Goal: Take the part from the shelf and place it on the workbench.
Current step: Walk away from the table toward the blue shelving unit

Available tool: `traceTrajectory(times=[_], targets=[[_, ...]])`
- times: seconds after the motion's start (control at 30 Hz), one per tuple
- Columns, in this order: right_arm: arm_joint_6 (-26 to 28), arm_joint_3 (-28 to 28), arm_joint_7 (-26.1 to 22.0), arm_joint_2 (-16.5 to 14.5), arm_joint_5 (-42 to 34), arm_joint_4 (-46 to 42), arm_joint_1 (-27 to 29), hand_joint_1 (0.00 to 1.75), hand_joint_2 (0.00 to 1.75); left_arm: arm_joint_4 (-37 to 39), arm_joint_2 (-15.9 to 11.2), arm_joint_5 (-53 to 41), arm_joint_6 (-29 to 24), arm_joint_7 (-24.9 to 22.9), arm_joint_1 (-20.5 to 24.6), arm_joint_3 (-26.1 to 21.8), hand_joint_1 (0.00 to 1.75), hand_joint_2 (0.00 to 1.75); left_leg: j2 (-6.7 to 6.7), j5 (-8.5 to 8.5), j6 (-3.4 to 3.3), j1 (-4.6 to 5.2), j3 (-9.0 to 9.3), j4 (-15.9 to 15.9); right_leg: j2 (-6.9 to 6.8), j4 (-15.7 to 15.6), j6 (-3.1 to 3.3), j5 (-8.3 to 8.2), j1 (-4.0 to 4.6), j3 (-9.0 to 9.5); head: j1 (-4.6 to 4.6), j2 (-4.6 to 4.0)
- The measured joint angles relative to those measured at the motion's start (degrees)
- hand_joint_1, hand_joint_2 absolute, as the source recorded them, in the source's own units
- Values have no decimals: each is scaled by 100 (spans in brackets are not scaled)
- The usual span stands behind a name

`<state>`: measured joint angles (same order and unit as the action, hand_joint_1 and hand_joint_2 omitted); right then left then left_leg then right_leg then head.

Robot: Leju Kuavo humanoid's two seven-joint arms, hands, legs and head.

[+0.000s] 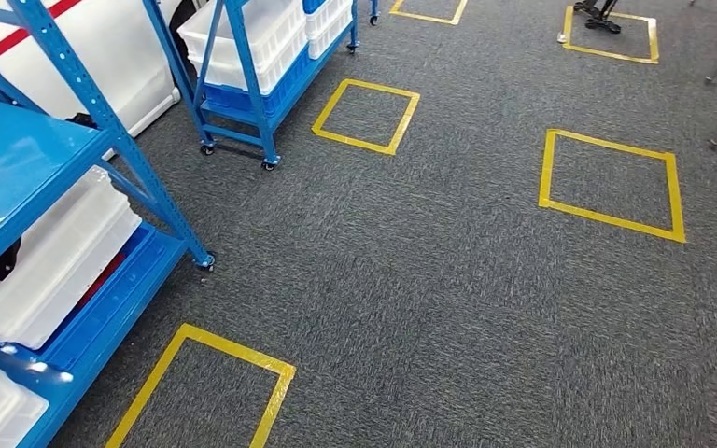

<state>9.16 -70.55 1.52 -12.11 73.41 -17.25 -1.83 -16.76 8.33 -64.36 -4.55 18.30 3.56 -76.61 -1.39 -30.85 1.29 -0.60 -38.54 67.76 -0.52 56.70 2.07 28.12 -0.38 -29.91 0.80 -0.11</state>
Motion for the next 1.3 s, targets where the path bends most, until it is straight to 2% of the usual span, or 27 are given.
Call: traceTrajectory(times=[0.03, 0.07, 0.1, 0.13, 0.17, 0.23, 0.27, 0.3, 0.37, 0.43, 0.5, 0.53, 0.57, 0.6, 0.63, 0.67, 0.73, 0.8, 0.87, 0.93, 1.0, 1.07, 1.1, 1.13, 1.17, 1.23, 1.3], targets=[[0, -3, 1, 1, 5, 0, 7, 0, 0, 0, -1, -4, 1, -1, 4, 0, 0, 0, 41, -171, 16, -3, -151, 373, -86, 8, 5, 2, 14, -11, 1, 0], [0, -4, 1, 0, 9, 0, 9, 0, 0, 0, -1, -8, 1, -1, 1, 0, 0, 0, 62, -249, 30, -6, -228, 604, -168, 17, 8, 5, 23, -21, 1, 0], [0, -5, 1, -1, 13, 1, 5, 0, 0, 0, -1, -11, 1, -1, -5, 0, 0, 0, 79, -214, 38, -7, -193, 614, -242, 27, 9, 9, 28, -28, 1, 0], [0, -5, 0, -2, 18, 2, -2, 0, 0, -1, -3, -15, 2, -1, -12, -1, 0, 0, 110, -84, 39, -7, -36, 388, -311, 38, 4, 16, 30, -28, 1, 0], [0, -5, -1, -6, 24, 3, -10, 0, 0, -1, -7, -16, 3, -1, -14, -1, 0, 0, 184, 94, 31, -5, 214, -16, -377, 53, -5, 29, 31, -23, 1, 0], [0, -5, -2, -14, 40, 7, -21, 0, 0, -4, -14, -19, 7, -1, -1, -2, 0, 0, 410, 312, -29, 25, 647, -764, -491, 92, -54, 67, 56, -11, -3, 0], [0, -5, -2, -18, 47, 8, -25, 0, 0, -5, -15, -19, 9, -2, 4, -2, 0, 0, 480, 345, -65, 40, 745, -952, -538, 107, -81, 82, 67, -4, -6, 0], [0, -5, -2, -19, 53, 8, -32, 0, 0, -7, -16, -20, 10, -2, 4, -3, 0, 0, 491, 334, -97, 56, 755, -1003, -581, 114, -110, 91, 74, 4, -10, 0], [0, -5, -3, -26, 62, 9, -55, 0, 0, -8, -24, -17, 11, -3, -12, -11, 0, 0, 373, 373, -153, 44, 749, -1037, -631, 122, -168, 108, 62, 31, -11, 0], [0, -5, -3, -35, 67, 9, -61, 0, 0, -10, -34, -14, 13, -7, -12, -21, 0, 0, 259, 429, -221, 13, 768, -1097, -411, 335, -233, 290, 31, -38, -24, 0], [0, -5, -2, -40, 68, 11, -48, 0, 0, -13, -37, -15, 15, -15, 2, -24, 0, 0, 148, 469, -263, -3, 752, -1120, -88, 973, -286, 672, -13, -328, -40, 0], [-2, -6, -1, -42, 68, 12, -43, 0, 0, -13, -39, -20, 16, -21, 6, -24, 0, 0, 84, 479, -267, -1, 734, -1117, -14, 1346, -304, 835, -28, -508, -43, 0], [-3, -6, 2, -43, 68, 13, -40, 0, 0, -13, -39, -28, 17, -27, 4, -25, 0, 0, 12, 485, -266, -1, 724, -1113, 15, 1610, -318, 901, -40, -640, -43, 0], [-5, -7, 3, -43, 68, 13, -37, 0, 0, -13, -39, -35, 19, -32, 1, -26, 0, 0, -64, 490, -260, -2, 721, -1108, 25, 1691, -328, 854, -49, -688, -44, 0], [-7, -8, 4, -43, 68, 13, -36, 0, 0, -13, -40, -41, 18, -37, -2, -28, 0, 0, -143, 492, -252, -5, 724, -1102, 43, 1534, -331, 688, -60, -626, -44, 0], [-7, -13, 3, -42, 68, 13, -35, 0, 0, -13, -40, -44, 18, -39, -1, -29, 0, 0, -223, 492, -239, -10, 730, -1096, 90, 1196, -331, 453, -75, -479, -45, 0], [-10, -33, -4, -41, 68, 13, -27, 0, 0, -13, -42, -52, 16, -38, 10, -31, 0, 0, -367, 491, -187, -14, 715, -1071, 342, 464, -315, 116, -106, -163, -43, 0], [-15, -50, -26, -41, 67, 13, -23, 0, 0, -13, -51, -59, 13, -37, 25, -31, 0, 0, -486, 509, -103, -15, 667, -1058, 493, 172, -277, 51, -100, -56, -41, 0], [-19, -58, -48, -42, 65, 13, -28, 0, 0, -13, -67, -61, 11, -36, 14, -34, 0, 0, -566, 531, -21, -31, 629, -1063, 391, 152, -205, 36, -81, -62, -40, 0], [-31, -76, -60, -43, 63, 12, -32, 0, 0, -13, -83, -83, 11, -40, -4, -37, 0, 0, -360, 405, 28, -32, 545, -896, 254, 110, -111, 7, -79, -50, -29, 0], [-68, -114, -72, -42, 51, 13, -22, 0, 0, -13, -93, -127, 11, -51, 13, -37, 0, 0, -48, 38, 45, -21, 280, -302, 86, 86, -36, -7, -53, -51, -13, 0], [-108, -152, -98, -38, 18, 13, -13, 0, 0, -13, -92, -153, 11, -40, 32, -37, 0, 0, 46, -285, 54, -19, -21, 403, -94, 93, -4, -2, -10, -69, -6, 0], [-124, -167, -145, -33, -3, 13, -19, 0, 0, -13, -91, -150, 13, 2, 32, -37, 0, 0, 61, -305, 53, -19, -60, 542, -178, 100, 1, 1, 6, -77, -6, 0], [-145, -179, -215, -24, -23, 13, -31, 0, 0, -13, -89, -133, 15, 66, 29, -37, 0, 0, 81, -218, 46, -17, 14, 459, -256, 108, 3, 4, 18, -81, -6, 0], [-169, -189, -290, -11, -39, 13, -49, 0, 0, -13, -88, -115, 16, 137, 30, -37, 0, 0, 127, -55, 30, -11, 195, 169, -328, 118, 3, 8, 28, -82, -6, 0], [-204, -199, -391, 16, -61, 15, -90, 0, 0, -13, -89, -88, 17, 231, 60, -38, 0, 0, 350, 228, -32, 22, 634, -618, -452, 147, -17, 24, 51, -77, -8, 0], [-210, -210, -420, 42, -76, 18, -127, 0, 0, -13, -90, -85, 13, 251, 95, -38, 0, 0, 475, 309, -93, 65, 811, -1002, -549, 166, -67, 34, 68, -76, -13, 0]])
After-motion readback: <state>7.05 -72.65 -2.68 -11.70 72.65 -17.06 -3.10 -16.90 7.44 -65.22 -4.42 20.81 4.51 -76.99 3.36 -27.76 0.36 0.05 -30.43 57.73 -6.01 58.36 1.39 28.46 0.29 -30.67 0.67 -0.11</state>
